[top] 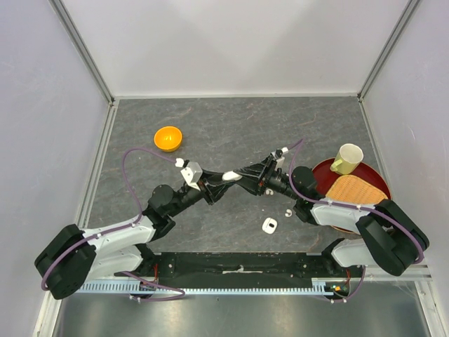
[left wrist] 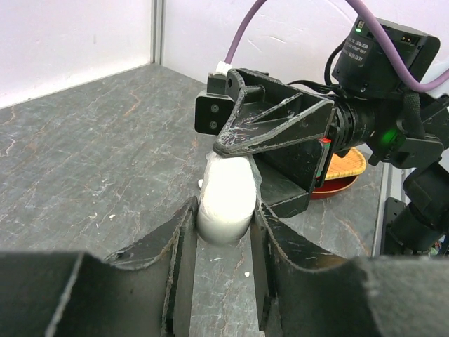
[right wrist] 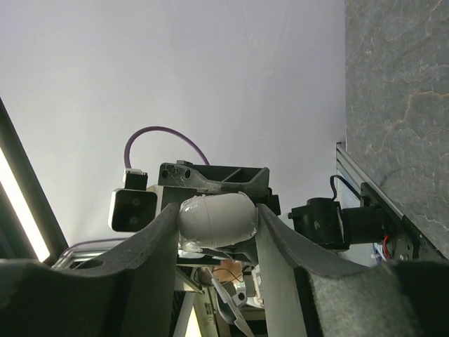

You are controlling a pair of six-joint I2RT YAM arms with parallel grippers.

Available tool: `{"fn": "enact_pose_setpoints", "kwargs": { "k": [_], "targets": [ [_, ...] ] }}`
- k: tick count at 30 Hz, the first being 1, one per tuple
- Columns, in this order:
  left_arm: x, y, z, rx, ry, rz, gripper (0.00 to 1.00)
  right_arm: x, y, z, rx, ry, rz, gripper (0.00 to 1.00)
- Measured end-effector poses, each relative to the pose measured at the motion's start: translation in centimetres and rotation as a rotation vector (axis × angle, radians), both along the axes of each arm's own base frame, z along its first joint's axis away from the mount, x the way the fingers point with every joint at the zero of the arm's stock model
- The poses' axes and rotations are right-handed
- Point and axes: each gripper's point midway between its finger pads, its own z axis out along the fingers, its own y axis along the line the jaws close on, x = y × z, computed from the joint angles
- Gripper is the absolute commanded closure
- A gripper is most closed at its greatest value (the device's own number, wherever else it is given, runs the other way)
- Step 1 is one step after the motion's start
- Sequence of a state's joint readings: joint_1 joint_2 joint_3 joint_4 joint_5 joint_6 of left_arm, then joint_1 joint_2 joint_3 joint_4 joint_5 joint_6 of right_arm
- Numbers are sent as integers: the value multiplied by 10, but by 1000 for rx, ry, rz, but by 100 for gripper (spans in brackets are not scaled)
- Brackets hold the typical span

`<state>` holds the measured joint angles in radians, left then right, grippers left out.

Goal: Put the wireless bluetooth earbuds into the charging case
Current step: Pick up the charging case at the center of the board.

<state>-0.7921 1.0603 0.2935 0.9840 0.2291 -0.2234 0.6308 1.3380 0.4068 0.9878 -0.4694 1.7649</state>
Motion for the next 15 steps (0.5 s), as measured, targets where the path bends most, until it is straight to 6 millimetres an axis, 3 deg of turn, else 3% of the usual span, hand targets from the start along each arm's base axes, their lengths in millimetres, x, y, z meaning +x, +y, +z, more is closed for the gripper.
{"fn": "enact_pose_setpoints", "kwargs": {
  "k": [4,11,15],
  "targets": [
    [2,-2,-2,4,3,-1,60,1,-1,-1,-1,5,-8,74],
    [3,-4,-3,7,7,-2,81,3,-2,-3,-7,11,-15,69],
    [5,-5,-5,13,11,-3,77,5,-3,-5,-15,14,-20,69]
  ]
}}
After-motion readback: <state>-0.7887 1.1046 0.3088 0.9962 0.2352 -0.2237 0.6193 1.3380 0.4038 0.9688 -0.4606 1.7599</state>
